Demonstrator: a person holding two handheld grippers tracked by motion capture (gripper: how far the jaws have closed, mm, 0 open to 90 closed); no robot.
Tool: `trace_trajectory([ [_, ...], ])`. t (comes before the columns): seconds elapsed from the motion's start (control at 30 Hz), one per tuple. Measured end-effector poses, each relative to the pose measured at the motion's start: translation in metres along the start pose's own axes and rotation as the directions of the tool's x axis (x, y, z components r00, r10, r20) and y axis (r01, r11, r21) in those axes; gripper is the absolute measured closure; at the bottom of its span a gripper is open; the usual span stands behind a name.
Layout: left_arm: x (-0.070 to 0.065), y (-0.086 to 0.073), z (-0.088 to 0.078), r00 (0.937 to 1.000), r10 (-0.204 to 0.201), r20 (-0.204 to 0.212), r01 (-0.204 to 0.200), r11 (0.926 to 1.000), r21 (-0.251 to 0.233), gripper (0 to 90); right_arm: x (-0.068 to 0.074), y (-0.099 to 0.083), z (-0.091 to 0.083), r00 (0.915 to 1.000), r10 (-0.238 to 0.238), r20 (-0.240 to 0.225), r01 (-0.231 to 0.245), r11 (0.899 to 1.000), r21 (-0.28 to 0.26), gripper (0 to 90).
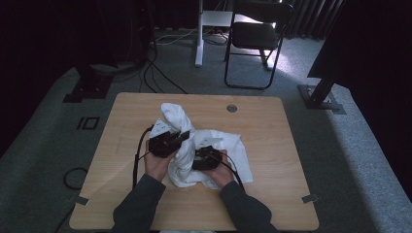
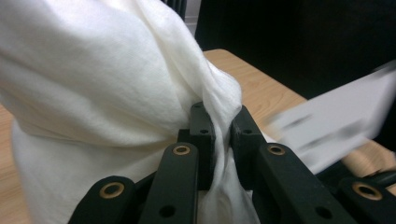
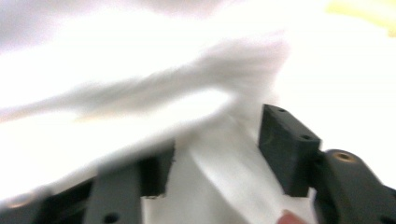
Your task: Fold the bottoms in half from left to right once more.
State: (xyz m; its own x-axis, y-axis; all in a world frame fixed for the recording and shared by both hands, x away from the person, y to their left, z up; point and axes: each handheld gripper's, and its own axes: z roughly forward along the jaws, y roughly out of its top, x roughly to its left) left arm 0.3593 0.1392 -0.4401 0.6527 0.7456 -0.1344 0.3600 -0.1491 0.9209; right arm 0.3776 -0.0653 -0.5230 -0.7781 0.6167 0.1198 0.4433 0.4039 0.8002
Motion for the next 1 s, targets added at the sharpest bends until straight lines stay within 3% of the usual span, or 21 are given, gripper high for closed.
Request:
trace_trajectory([
  [0.07, 0.0, 0.0, 0.0, 1.0, -0.001, 0.001, 0.001, 1.0, 0.001, 83.4, -0.008, -0.006, -0.023, 0.9986, -0.001, 0.053, 0.003, 0.999, -0.046, 41.1],
  [0.1, 0.0, 0.0, 0.0, 1.0, -0.001, 0.001, 0.001, 1.0, 0.001, 83.4, -0.008, -0.006, -0.023, 0.9986, -0.001, 0.053, 0.003, 0.999, -0.046, 41.1],
  [0.13, -0.003, 0.0, 0.001, 1.0, 0.004, 0.008, -0.004, 1.0, 0.005, 83.3, -0.021, -0.014, -0.035, 0.9893, 0.025, 0.144, -0.024, 1.0, -0.011, 40.6],
  [0.17, -0.003, 0.0, 0.001, 1.0, 0.004, 0.008, -0.004, 1.0, 0.005, 83.3, -0.026, -0.02, -0.036, 0.9862, 0.041, 0.16, -0.045, 0.999, 0.017, 40.3],
  [0.23, -0.008, 0.001, 0.004, 0.9997, 0.017, 0.02, -0.017, 0.9998, 0.012, 83.3, -0.033, -0.032, -0.03, 0.9865, 0.053, 0.155, -0.064, 0.996, 0.07, 40.6],
  [0.27, -0.011, 0.002, 0.007, 0.9993, 0.025, 0.028, -0.026, 0.9996, 0.014, 83.3, -0.033, -0.032, -0.03, 0.9865, 0.053, 0.155, -0.064, 0.996, 0.07, 40.6],
  [0.3, -0.018, 0.003, 0.012, 0.9979, 0.045, 0.047, -0.046, 0.9987, 0.022, 83.3, -0.031, -0.039, -0.018, 0.9899, 0.054, 0.131, -0.068, 0.992, 0.105, 41.6],
  [0.33, -0.022, 0.004, 0.015, 0.997, 0.053, 0.056, -0.055, 0.9982, 0.025, 83.3, -0.029, -0.041, -0.011, 0.9891, 0.045, 0.14, -0.061, 0.992, 0.111, 41.5],
  [0.37, -0.022, 0.004, 0.015, 0.997, 0.053, 0.056, -0.055, 0.9982, 0.025, 83.3, -0.025, -0.04, -0.006, 0.9873, 0.024, 0.157, -0.04, 0.994, 0.097, 42.0],
  [0.43, -0.031, 0.005, 0.02, 0.9946, 0.071, 0.076, -0.073, 0.9968, 0.032, 83.3, -0.022, -0.038, -0.003, 0.9876, 0.027, 0.154, -0.043, 0.994, 0.097, 42.5],
  [0.5, -0.038, 0.006, 0.024, 0.9908, 0.087, 0.104, -0.091, 0.9954, 0.031, 83.2, -0.015, -0.032, 0.008, 0.9908, 0.012, 0.135, -0.024, 0.996, 0.087, 42.7],
  [0.53, -0.045, 0.005, 0.028, 0.9859, 0.105, 0.131, -0.109, 0.9937, 0.027, 83.2, -0.013, -0.031, 0.011, 0.9925, 0.011, 0.122, -0.021, 0.996, 0.086, 42.6],
  [0.6, -0.048, 0.0, 0.032, 0.983, 0.131, 0.129, -0.137, 0.9898, 0.039, 83.1, -0.014, -0.03, 0.012, 0.9956, -0.01, 0.093, 0.002, 0.996, 0.09, 40.5],
  [0.63, -0.046, -0.003, 0.034, 0.9833, 0.12, 0.137, -0.127, 0.991, 0.044, 83.1, -0.016, -0.031, 0.01, 0.9966, -0.019, 0.08, 0.011, 0.996, 0.093, 38.3],
  [0.7, -0.041, -0.011, 0.037, 0.9839, 0.087, 0.156, -0.097, 0.9937, 0.056, 83.0, -0.02, -0.033, -0.003, 0.9991, 0.014, 0.041, -0.017, 0.997, 0.072, 35.1],
  [0.8, -0.039, -0.023, 0.046, 0.9795, 0.088, 0.182, -0.105, 0.9906, 0.088, 83.0, -0.035, -0.041, -0.035, 0.998, 0.029, 0.056, -0.031, 0.999, 0.032, 32.6],
  [0.83, -0.039, -0.023, 0.046, 0.9795, 0.088, 0.182, -0.105, 0.9906, 0.088, 82.8, -0.035, -0.041, -0.035, 0.998, 0.029, 0.056, -0.031, 0.999, 0.032, 32.6],
  [0.87, -0.042, -0.032, 0.057, 0.9752, 0.097, 0.199, -0.12, 0.9868, 0.109, 82.5, -0.051, -0.046, -0.056, 0.9918, 0.056, 0.115, -0.059, 0.998, 0.021, 33.1],
  [0.93, -0.043, -0.037, 0.063, 0.9733, 0.095, 0.209, -0.122, 0.9851, 0.121, 82.0, -0.066, -0.049, -0.075, 0.9798, 0.103, 0.172, -0.104, 0.995, -0.003, 33.5],
  [0.97, -0.045, -0.05, 0.078, 0.9715, 0.071, 0.226, -0.109, 0.9808, 0.162, 81.8, -0.074, -0.05, -0.083, 0.9749, 0.134, 0.178, -0.132, 0.991, -0.024, 33.7],
  [1.0, -0.045, -0.05, 0.078, 0.9715, 0.071, 0.226, -0.109, 0.9808, 0.162, 81.7, -0.079, -0.05, -0.09, 0.9717, 0.166, 0.168, -0.16, 0.986, -0.052, 33.6],
])
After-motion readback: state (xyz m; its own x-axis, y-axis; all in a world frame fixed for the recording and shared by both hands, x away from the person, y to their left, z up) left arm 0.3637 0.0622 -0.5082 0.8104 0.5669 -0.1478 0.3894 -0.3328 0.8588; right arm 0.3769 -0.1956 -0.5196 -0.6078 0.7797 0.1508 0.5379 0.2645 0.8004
